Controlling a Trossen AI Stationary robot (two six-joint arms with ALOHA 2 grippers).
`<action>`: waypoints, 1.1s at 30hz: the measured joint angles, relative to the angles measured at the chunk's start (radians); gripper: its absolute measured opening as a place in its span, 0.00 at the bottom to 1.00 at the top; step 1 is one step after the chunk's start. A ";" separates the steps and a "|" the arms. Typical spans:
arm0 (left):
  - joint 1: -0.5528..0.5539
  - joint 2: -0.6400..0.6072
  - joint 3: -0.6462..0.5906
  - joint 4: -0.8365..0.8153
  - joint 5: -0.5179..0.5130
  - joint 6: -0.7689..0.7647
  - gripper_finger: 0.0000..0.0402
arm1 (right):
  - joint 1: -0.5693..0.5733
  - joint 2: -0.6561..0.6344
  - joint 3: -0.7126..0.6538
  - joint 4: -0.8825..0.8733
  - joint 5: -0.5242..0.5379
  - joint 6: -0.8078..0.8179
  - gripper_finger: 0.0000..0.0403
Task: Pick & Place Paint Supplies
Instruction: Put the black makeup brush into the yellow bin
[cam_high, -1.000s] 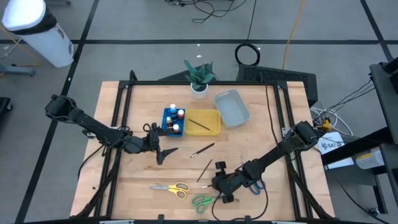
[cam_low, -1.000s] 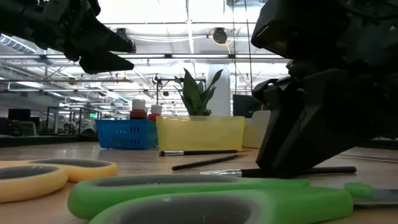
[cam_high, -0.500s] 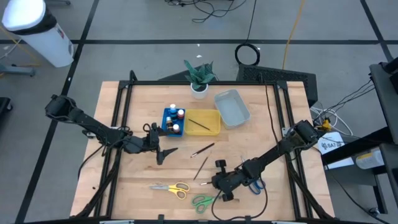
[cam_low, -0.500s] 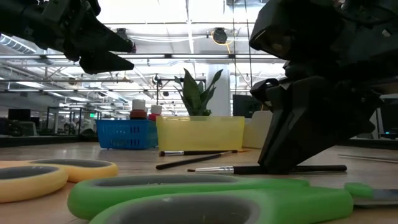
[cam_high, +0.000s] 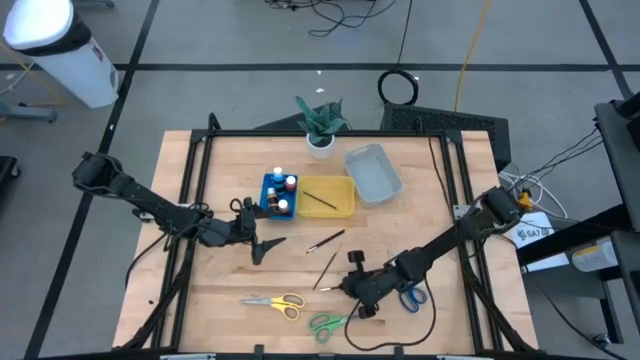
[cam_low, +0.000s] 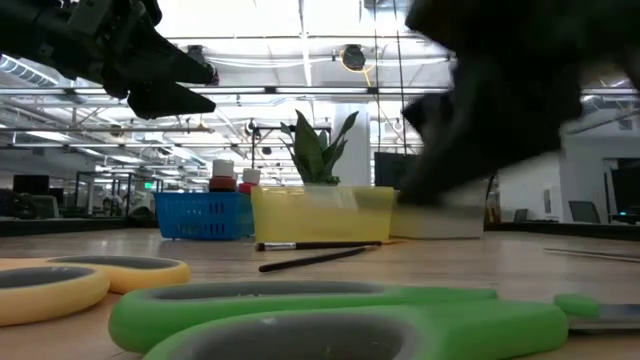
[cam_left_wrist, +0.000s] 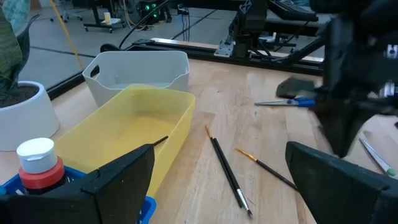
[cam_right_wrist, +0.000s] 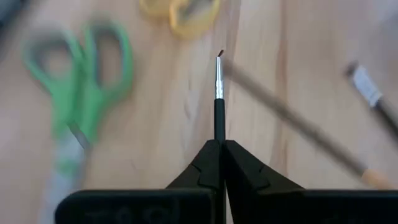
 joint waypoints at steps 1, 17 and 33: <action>0.000 0.000 0.000 0.001 0.000 0.000 0.94 | -0.001 -0.015 0.001 0.013 0.000 0.000 0.00; 0.000 0.000 0.000 0.001 0.000 -0.002 0.94 | -0.133 -0.145 0.001 0.089 -0.002 -0.113 0.01; 0.000 0.000 0.000 0.000 0.000 0.015 0.94 | -0.254 -0.130 0.002 0.131 -0.082 -0.093 0.12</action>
